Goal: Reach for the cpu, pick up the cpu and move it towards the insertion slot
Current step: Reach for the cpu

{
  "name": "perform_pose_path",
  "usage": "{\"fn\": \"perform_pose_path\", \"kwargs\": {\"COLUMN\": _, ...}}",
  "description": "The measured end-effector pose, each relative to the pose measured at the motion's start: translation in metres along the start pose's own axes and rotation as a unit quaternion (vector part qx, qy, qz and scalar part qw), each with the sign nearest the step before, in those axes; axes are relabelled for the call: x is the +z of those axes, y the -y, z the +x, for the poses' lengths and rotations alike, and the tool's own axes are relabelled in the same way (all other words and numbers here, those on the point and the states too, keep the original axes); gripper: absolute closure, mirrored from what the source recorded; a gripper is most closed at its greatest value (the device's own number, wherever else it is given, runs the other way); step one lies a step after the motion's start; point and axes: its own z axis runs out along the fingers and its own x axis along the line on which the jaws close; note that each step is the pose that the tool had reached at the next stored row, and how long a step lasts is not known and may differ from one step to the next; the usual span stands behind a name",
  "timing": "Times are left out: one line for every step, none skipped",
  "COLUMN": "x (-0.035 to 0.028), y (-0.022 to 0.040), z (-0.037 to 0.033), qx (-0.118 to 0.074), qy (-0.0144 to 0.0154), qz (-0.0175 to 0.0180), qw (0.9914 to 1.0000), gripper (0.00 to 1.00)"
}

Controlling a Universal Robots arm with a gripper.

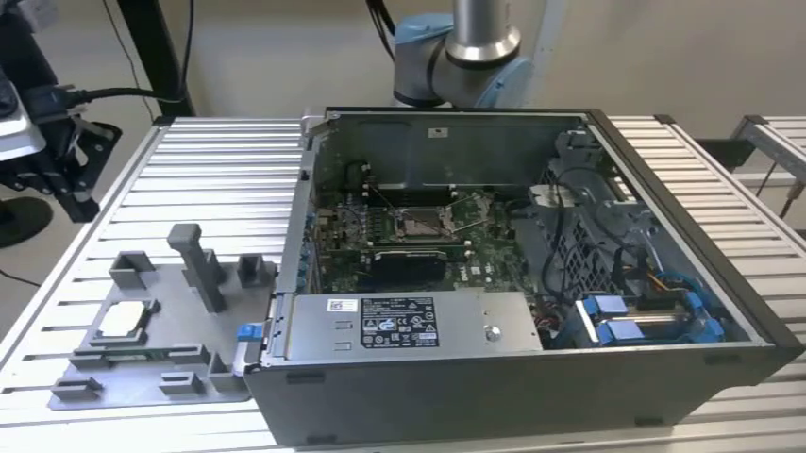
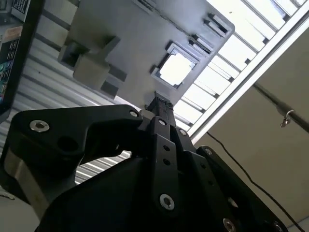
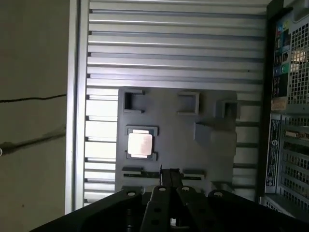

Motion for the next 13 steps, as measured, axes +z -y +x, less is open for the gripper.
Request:
{"fn": "perform_pose_path", "kwargs": {"x": -0.0001, "y": 0.0042, "z": 0.0001, "qx": 0.000, "qy": 0.0001, "qz": 0.0000, "qw": 1.00000, "gripper": 1.00}}
{"fn": "perform_pose_path", "kwargs": {"x": -0.0002, "y": 0.0079, "z": 0.0002, "qx": 0.000, "qy": 0.0000, "qz": 0.0000, "qw": 1.00000, "gripper": 1.00}}
{"fn": "perform_pose_path", "kwargs": {"x": -0.0003, "y": 0.0117, "z": 0.0004, "qx": 0.000, "qy": 0.0000, "qz": 0.0000, "qw": 1.00000, "gripper": 1.00}}
{"fn": "perform_pose_path", "kwargs": {"x": -0.0003, "y": 0.0150, "z": 0.0004, "qx": 0.000, "qy": 0.0000, "qz": 0.0000, "qw": 1.00000, "gripper": 1.00}}
{"fn": "perform_pose_path", "kwargs": {"x": -0.0003, "y": 0.0167, "z": 0.0005, "qx": 0.000, "qy": 0.0000, "qz": 0.0000, "qw": 1.00000, "gripper": 1.00}}
{"fn": "perform_pose_path", "kwargs": {"x": -0.0003, "y": 0.0175, "z": 0.0005, "qx": 0.000, "qy": 0.0000, "qz": 0.0001, "qw": 1.00000, "gripper": 1.00}}
{"fn": "perform_pose_path", "kwargs": {"x": -0.0003, "y": 0.0178, "z": 0.0005, "qx": 0.000, "qy": 0.0000, "qz": 0.0000, "qw": 1.00000, "gripper": 1.00}}
{"fn": "perform_pose_path", "kwargs": {"x": -0.0002, "y": 0.0177, "z": 0.0005, "qx": 0.000, "qy": 0.0000, "qz": 0.0000, "qw": 1.00000, "gripper": 1.00}}
{"fn": "perform_pose_path", "kwargs": {"x": -0.0002, "y": 0.0178, "z": 0.0004, "qx": -0.001, "qy": 0.0000, "qz": 0.0000, "qw": 1.00000, "gripper": 1.00}}
{"fn": "perform_pose_path", "kwargs": {"x": -0.0002, "y": 0.0179, "z": 0.0003, "qx": -0.001, "qy": 0.0000, "qz": 0.0000, "qw": 1.00000, "gripper": 1.00}}
{"fn": "perform_pose_path", "kwargs": {"x": -0.0001, "y": 0.0178, "z": 0.0003, "qx": -0.002, "qy": 0.0000, "qz": 0.0000, "qw": 1.00000, "gripper": 1.00}}
{"fn": "perform_pose_path", "kwargs": {"x": 0.0000, "y": 0.0175, "z": 0.0002, "qx": -0.002, "qy": -0.0001, "qz": 0.0000, "qw": 1.00000, "gripper": 1.00}}
{"fn": "perform_pose_path", "kwargs": {"x": 0.0000, "y": 0.0163, "z": 0.0002, "qx": -0.002, "qy": -0.0001, "qz": 0.0000, "qw": 1.00000, "gripper": 1.00}}
